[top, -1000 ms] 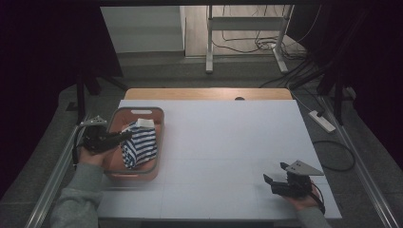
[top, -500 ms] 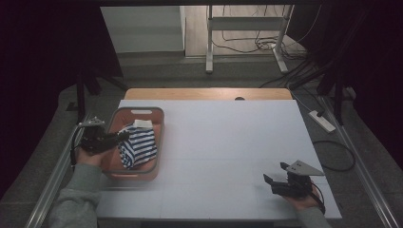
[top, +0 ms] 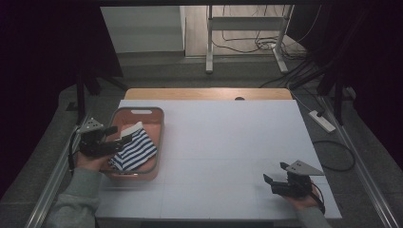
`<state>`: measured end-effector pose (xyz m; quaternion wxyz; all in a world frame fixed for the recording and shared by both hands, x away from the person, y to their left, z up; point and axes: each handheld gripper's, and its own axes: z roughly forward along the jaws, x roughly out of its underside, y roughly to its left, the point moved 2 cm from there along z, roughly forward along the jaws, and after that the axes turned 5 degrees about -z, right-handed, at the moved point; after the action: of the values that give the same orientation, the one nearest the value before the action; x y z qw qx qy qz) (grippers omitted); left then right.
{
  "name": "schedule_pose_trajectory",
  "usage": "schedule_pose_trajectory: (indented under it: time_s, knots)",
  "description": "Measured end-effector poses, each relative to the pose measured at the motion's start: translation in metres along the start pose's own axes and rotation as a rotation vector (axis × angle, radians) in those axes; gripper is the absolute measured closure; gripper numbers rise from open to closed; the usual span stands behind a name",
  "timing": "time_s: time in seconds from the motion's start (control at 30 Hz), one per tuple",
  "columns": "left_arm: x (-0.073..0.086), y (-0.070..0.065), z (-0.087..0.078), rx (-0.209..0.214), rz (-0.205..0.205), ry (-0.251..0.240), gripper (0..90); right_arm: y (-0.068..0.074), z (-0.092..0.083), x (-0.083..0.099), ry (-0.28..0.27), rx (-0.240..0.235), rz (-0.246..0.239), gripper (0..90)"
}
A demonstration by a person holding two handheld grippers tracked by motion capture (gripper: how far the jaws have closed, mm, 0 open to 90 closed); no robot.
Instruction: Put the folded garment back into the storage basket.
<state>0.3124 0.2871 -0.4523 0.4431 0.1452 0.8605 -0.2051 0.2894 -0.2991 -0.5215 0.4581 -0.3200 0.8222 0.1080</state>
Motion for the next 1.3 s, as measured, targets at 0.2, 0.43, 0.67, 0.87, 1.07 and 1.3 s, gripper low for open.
schedule_pose_trajectory:
  time_s: [0.2,0.43,0.67,0.87,1.07,1.3]
  knots:
    - [0.005,-0.013,-0.006,0.056,0.025,-0.021,24.9,0.0,0.0,-0.001,-0.006,-0.001,0.005,19.0]
    - [0.02,-0.027,-0.005,0.101,0.056,0.004,25.8,-0.001,-0.001,-0.001,-0.013,-0.004,0.008,19.0]
    - [0.037,-0.04,-0.006,0.124,0.089,0.012,26.1,-0.001,0.0,-0.001,-0.014,-0.003,0.006,18.9]
    - [0.044,-0.054,-0.006,0.149,0.116,-0.011,26.4,-0.002,-0.001,-0.003,-0.024,0.0,0.009,18.8]
    - [0.049,-0.062,-0.004,0.176,0.125,-0.001,26.1,-0.002,-0.005,-0.008,-0.047,0.004,0.01,18.7]
    - [0.052,-0.06,0.0,0.155,0.104,0.012,25.9,-0.002,-0.006,-0.009,-0.055,0.001,0.007,18.5]
